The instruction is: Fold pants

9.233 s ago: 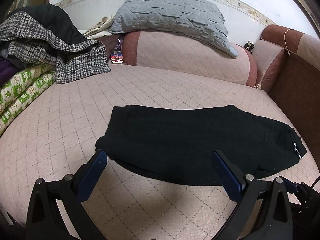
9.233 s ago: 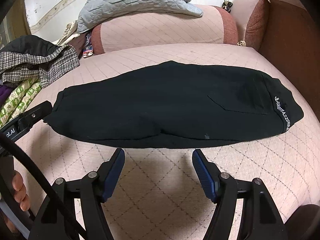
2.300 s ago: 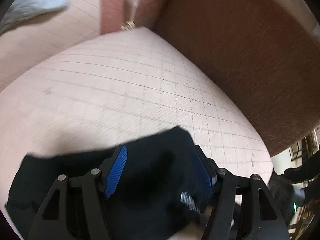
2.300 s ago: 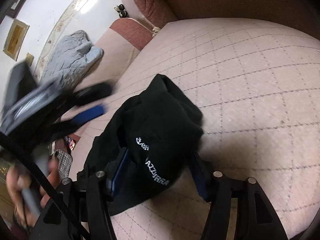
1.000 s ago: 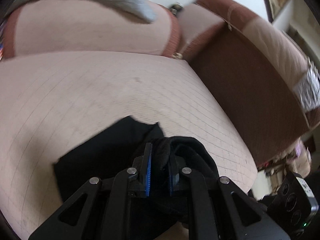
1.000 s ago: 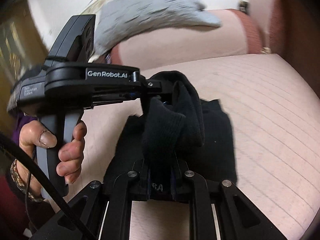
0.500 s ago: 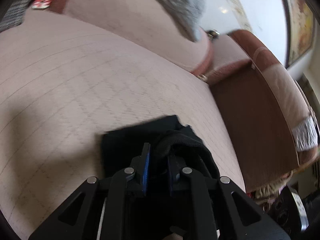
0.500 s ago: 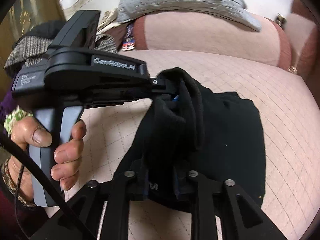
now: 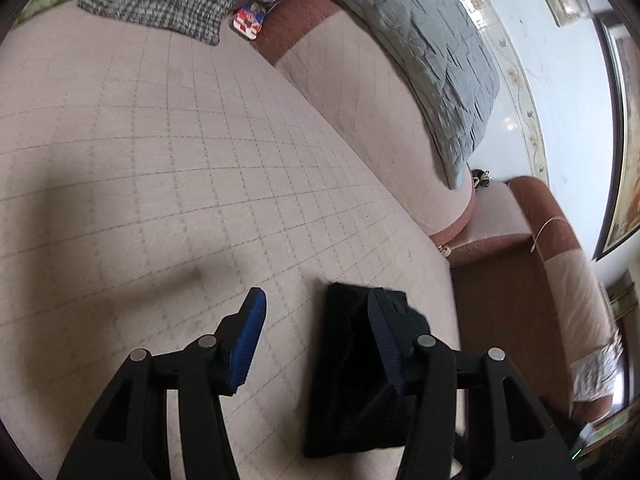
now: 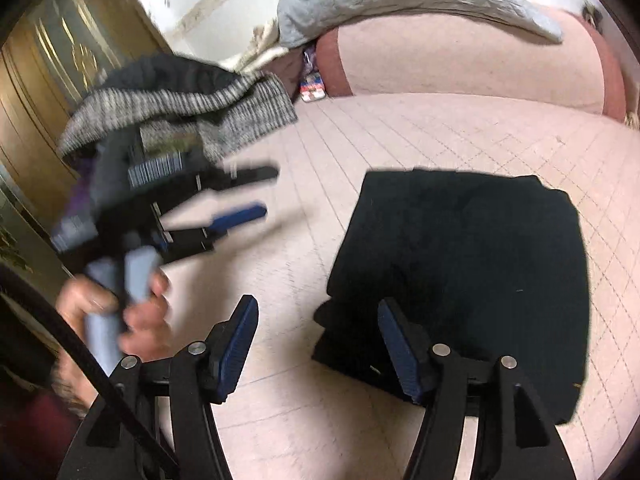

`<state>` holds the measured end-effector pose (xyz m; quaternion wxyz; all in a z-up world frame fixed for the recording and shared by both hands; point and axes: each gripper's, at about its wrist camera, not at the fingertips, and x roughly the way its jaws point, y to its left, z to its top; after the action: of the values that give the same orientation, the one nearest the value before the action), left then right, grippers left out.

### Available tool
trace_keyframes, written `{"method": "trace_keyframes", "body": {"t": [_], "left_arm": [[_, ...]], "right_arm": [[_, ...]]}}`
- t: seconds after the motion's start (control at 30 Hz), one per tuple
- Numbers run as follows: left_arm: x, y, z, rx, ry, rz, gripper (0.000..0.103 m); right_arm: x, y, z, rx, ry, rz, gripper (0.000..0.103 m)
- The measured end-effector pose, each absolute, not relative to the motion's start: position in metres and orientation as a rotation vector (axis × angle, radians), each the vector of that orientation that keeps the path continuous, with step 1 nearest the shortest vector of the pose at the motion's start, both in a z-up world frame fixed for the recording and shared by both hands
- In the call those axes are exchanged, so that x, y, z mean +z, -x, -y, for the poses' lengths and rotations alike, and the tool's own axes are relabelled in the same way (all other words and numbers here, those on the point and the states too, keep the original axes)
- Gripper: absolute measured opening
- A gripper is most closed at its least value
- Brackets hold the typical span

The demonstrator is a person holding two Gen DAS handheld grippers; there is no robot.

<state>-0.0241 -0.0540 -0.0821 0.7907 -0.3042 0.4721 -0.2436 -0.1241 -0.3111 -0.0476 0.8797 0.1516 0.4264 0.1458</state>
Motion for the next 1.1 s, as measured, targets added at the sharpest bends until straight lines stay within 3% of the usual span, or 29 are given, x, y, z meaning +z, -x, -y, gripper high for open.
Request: {"method": "trace_keyframes", "body": {"t": [0.33, 0.47, 0.63, 0.9, 1.1], "left_arm": [[-0.06, 0.068, 0.133, -0.76, 0.427, -0.931, 0.054], [-0.084, 0.054, 0.157, -0.715, 0.365, -1.025, 0.057], [-0.122, 0.048, 0.146, -0.661, 0.478, -1.161, 0.057], [-0.123, 0.06, 0.151, -0.641, 0.461, -1.12, 0.057], [-0.121, 0.06, 0.155, -0.635, 0.42, -1.101, 0.058]], "right_arm": [[-0.011, 0.118, 0.382, 0.099, -0.469, -0.829, 0.068], [-0.03, 0.107, 0.405, 0.089, -0.627, -0.856, 0.068], [-0.045, 0.063, 0.4, 0.251, -0.79, -0.924, 0.068], [-0.103, -0.01, 0.381, 0.359, -1.053, -1.063, 0.068], [-0.115, -0.036, 0.374, 0.297, -0.999, -1.092, 0.065]]}}
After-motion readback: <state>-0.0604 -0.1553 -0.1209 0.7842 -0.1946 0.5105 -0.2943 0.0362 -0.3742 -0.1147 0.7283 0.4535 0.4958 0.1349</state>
